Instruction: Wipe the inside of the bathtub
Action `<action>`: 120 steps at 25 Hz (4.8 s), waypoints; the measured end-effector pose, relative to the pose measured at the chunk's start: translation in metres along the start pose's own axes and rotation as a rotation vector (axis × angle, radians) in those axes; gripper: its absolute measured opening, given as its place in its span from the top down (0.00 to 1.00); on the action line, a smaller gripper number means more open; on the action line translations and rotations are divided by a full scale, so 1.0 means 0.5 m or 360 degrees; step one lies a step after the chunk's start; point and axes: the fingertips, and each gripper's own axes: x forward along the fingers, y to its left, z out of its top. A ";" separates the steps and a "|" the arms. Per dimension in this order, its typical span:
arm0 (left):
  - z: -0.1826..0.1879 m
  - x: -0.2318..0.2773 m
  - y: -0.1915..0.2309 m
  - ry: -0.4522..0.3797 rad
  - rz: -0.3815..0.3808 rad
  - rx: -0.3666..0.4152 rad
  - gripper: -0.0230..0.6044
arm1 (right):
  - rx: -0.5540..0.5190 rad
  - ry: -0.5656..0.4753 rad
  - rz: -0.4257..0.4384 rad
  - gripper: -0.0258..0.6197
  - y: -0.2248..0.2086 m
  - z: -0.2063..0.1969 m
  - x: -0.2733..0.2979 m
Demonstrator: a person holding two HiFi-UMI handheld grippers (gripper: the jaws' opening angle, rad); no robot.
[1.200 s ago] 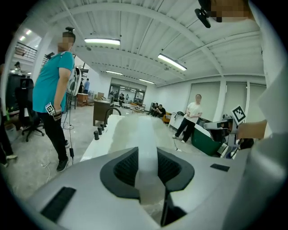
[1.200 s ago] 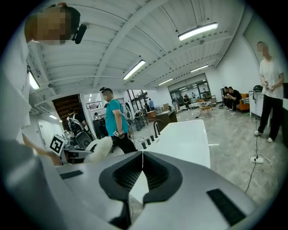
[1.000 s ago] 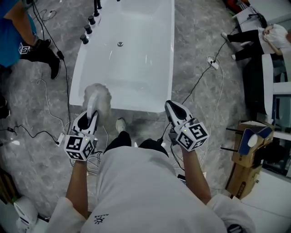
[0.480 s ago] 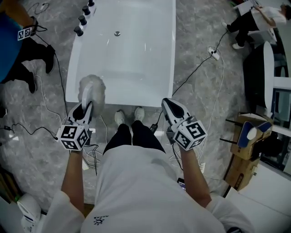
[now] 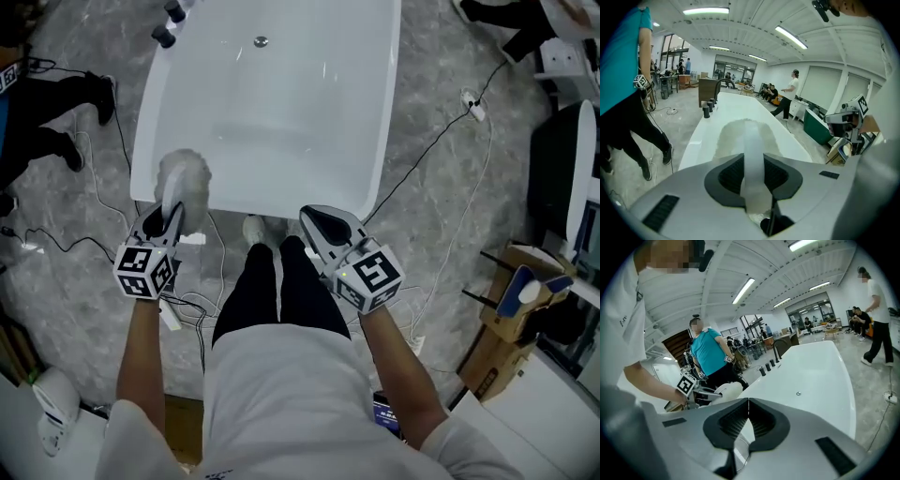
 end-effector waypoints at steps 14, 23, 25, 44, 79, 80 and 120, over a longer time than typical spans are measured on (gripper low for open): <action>-0.080 0.116 0.088 0.0234 0.0086 0.0085 0.81 | -0.0077 0.0181 0.0326 0.93 -0.016 -0.091 0.176; -0.123 0.171 0.165 0.0509 0.0113 0.0097 0.81 | -0.0087 0.0252 0.0439 0.93 0.017 -0.146 0.243; -0.133 0.186 0.177 0.0595 0.0098 0.0105 0.81 | -0.0070 0.0256 0.0444 0.93 0.018 -0.154 0.248; -0.215 0.280 0.246 0.1123 0.0010 0.0076 0.81 | 0.0040 0.0282 0.0437 0.93 -0.016 -0.210 0.303; -0.258 0.382 0.237 0.1267 -0.0019 0.0133 0.81 | -0.0107 0.0412 0.0404 0.93 -0.047 -0.253 0.437; -0.258 0.385 0.231 0.1265 -0.0023 0.0133 0.81 | -0.0115 0.0417 0.0407 0.93 -0.048 -0.254 0.439; -0.251 0.513 -0.241 0.1233 -0.0449 0.0120 0.81 | -0.0039 0.0466 0.0183 0.93 -0.237 -0.342 0.207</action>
